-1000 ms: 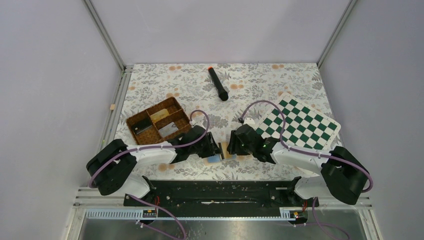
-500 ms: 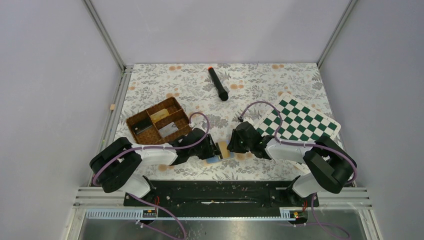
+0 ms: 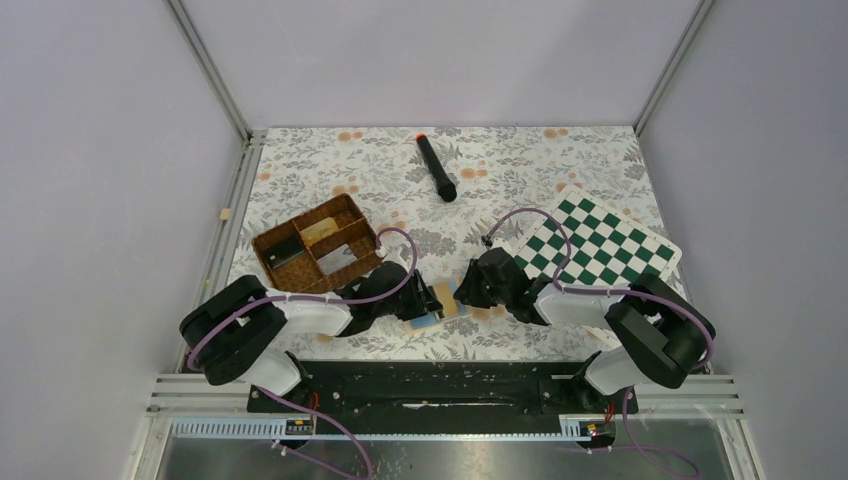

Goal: Take the credit cards out of the card holder
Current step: Remove the credit card from the card holder.

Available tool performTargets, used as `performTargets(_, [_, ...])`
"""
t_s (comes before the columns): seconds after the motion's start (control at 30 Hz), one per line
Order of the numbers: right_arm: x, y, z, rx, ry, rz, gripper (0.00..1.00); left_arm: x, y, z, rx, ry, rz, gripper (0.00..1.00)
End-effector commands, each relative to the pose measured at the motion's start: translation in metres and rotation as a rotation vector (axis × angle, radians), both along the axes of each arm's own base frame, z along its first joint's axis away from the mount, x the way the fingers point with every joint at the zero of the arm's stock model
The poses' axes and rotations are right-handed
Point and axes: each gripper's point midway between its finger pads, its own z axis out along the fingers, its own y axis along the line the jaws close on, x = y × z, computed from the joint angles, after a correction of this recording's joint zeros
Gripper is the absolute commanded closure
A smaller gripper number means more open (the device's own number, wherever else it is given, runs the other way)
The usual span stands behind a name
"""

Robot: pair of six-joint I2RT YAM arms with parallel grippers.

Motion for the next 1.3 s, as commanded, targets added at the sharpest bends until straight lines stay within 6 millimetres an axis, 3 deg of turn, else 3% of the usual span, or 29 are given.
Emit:
performTargets(0.0, [-0.023,-0.011,-0.025,-0.038,0.1,0.015,0.69,0.004,-0.009,0.015,-0.097,-0.056,0.006,0.68])
performTargets(0.17, [-0.024,-0.013,-0.025,-0.04,0.099,0.011,0.7,0.004,-0.008,0.014,-0.091,-0.055,0.002,0.75])
performTargets(0.43, [-0.024,-0.011,-0.026,-0.033,0.104,0.007,0.69,0.004,-0.009,0.015,-0.093,-0.038,0.015,1.0])
performTargets(1.0, [-0.019,-0.019,-0.025,-0.048,0.097,-0.004,0.68,-0.01,0.026,0.01,-0.038,-0.027,0.08,1.0])
performTargets(1.27, [-0.015,-0.015,-0.019,-0.036,0.086,0.006,0.67,-0.016,0.033,0.013,-0.031,-0.02,0.082,1.0])
